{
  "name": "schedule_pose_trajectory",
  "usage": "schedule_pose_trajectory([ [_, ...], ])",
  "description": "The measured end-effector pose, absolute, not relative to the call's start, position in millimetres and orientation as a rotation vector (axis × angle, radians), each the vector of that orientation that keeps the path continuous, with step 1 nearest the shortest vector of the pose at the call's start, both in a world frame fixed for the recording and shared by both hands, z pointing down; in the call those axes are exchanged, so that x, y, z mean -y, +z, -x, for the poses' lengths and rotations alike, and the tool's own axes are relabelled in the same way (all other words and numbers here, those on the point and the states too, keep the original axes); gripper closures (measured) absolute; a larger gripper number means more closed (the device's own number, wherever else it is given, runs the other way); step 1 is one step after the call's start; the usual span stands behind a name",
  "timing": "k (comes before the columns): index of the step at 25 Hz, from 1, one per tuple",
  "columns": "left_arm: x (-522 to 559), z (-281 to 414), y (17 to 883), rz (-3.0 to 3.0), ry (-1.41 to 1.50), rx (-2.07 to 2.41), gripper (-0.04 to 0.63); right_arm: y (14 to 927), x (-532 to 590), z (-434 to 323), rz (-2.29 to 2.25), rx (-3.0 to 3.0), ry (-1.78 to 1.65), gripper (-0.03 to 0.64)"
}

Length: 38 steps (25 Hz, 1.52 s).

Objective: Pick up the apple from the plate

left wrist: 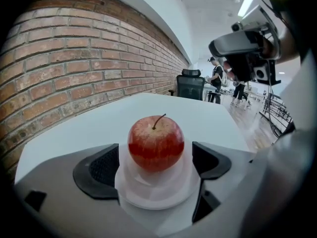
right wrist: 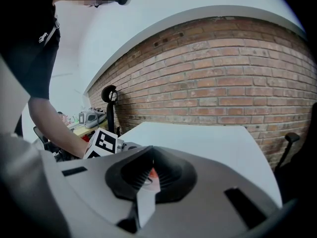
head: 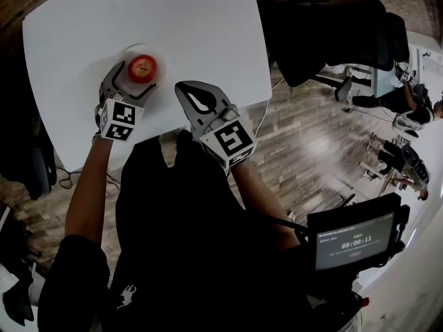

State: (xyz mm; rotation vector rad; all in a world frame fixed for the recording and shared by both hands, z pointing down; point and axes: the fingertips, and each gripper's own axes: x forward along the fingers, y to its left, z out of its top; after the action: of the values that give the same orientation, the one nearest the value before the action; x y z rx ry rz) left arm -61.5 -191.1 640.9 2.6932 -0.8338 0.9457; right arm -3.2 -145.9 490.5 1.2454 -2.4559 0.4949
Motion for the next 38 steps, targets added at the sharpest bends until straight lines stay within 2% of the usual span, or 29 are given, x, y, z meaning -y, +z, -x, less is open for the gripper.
schedule_pose_trajectory([
  [24, 204.2, 44.5, 643.1, -2.713, 0.940, 0.842, 0.147, 491.6, 143.4, -3.6, -1.262, 2.441, 0.499, 0.612],
  [26, 206.3, 44.5, 643.6, -2.720, 0.955, 0.843, 0.181, 491.3, 143.9, -3.5, -1.263, 2.442, 0.498, 0.612],
  [38, 199.5, 48.4, 630.9, -2.731, 0.953, 0.850, 0.184, 481.3, 138.5, -3.2, -1.265, 2.466, 0.454, 0.612],
])
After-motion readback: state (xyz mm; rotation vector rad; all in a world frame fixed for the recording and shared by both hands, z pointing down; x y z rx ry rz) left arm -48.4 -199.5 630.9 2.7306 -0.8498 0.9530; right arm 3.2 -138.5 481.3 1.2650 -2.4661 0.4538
